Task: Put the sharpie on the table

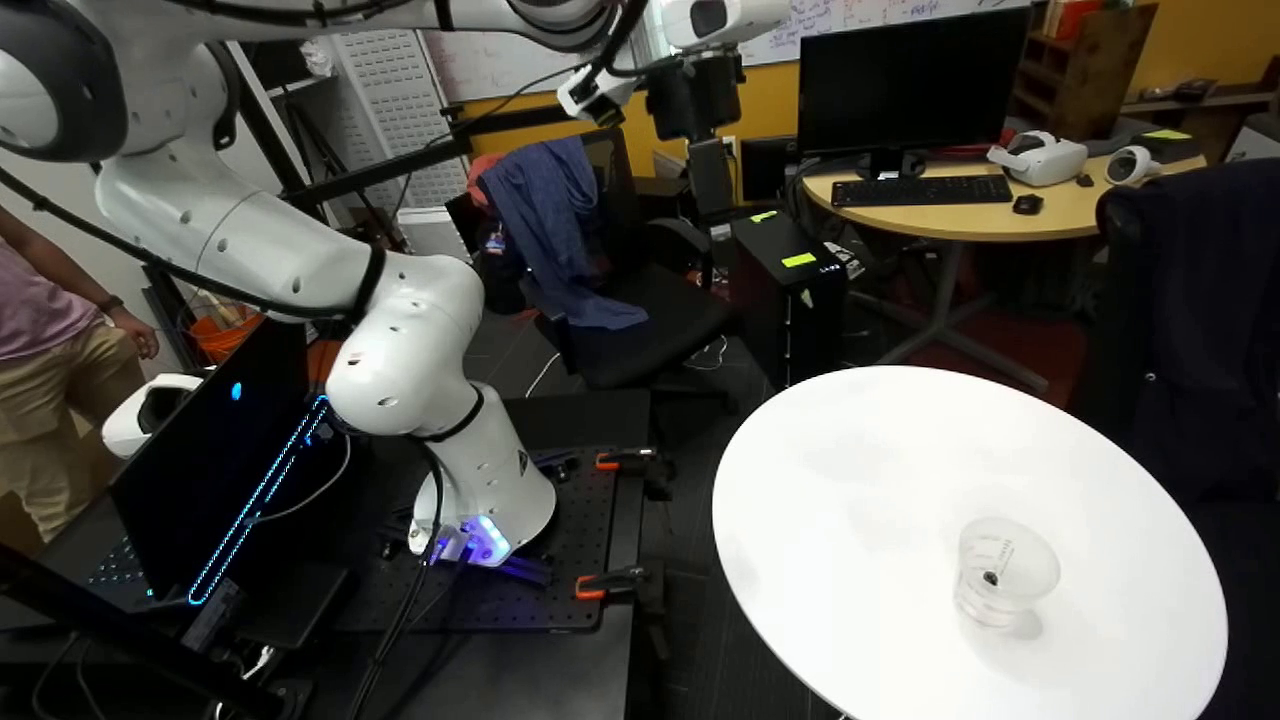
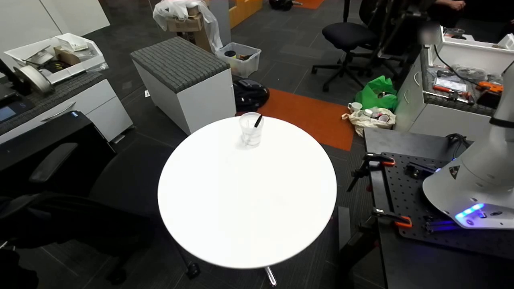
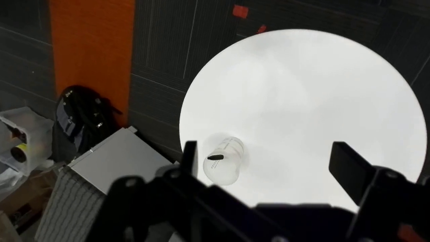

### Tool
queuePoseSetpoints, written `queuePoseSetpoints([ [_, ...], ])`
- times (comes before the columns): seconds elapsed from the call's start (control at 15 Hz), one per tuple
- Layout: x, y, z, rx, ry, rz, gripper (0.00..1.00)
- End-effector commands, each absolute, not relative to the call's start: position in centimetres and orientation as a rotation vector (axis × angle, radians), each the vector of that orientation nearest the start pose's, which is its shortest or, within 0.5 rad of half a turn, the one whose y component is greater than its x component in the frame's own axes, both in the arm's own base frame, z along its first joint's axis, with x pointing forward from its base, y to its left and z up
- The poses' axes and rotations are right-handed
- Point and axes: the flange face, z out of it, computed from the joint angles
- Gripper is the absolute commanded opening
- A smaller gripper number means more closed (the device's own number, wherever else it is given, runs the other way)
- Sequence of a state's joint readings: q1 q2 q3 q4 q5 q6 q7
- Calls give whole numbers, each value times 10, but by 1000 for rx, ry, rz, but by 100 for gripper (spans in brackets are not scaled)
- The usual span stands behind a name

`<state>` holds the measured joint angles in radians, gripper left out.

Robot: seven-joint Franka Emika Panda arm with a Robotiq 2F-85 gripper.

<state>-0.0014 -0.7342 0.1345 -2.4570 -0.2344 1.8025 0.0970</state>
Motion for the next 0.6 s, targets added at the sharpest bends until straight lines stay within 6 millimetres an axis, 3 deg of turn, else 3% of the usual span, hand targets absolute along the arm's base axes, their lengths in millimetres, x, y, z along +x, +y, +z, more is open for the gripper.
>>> queuePoseSetpoints([
  [0.0,363,11,540,-3451,-210,-156,100],
  [0.27,385,-7,529,-3456,-251,-69,100],
  [0.53,407,-10,519,-3472,-265,10,100],
])
